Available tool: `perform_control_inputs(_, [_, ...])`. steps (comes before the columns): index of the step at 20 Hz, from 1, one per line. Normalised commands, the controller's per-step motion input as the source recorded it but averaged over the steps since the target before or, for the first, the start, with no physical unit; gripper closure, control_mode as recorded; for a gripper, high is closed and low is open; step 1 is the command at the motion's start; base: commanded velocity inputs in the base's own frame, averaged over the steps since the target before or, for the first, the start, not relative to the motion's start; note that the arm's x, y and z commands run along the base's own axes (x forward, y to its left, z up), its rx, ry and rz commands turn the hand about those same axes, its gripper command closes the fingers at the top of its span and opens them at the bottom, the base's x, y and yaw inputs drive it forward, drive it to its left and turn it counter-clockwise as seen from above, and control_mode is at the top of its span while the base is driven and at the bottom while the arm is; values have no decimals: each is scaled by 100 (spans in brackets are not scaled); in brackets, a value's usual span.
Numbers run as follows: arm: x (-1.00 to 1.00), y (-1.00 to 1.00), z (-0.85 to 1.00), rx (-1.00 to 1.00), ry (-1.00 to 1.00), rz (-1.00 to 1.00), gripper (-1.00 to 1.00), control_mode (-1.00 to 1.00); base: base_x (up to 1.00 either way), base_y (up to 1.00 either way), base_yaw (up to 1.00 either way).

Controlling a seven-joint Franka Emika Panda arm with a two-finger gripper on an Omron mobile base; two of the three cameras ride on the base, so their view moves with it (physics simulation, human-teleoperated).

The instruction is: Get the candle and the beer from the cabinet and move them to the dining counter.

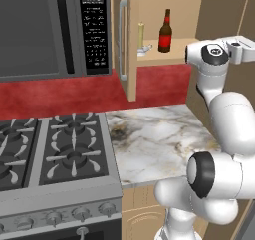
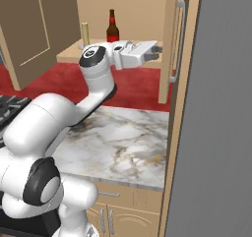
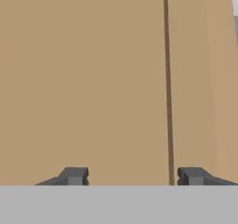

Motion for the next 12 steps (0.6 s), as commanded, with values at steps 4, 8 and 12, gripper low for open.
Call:
perform_control_inputs(4, [-11,0,0,0,0,3,-100,-100,0,0,0])
perform_control_inputs(8, [-17,22,0,0,0,9,-100,-100,0,0,0])
perform_control_inputs(12, [-21,61,0,-2,0,18,-100,-100,0,0,0])
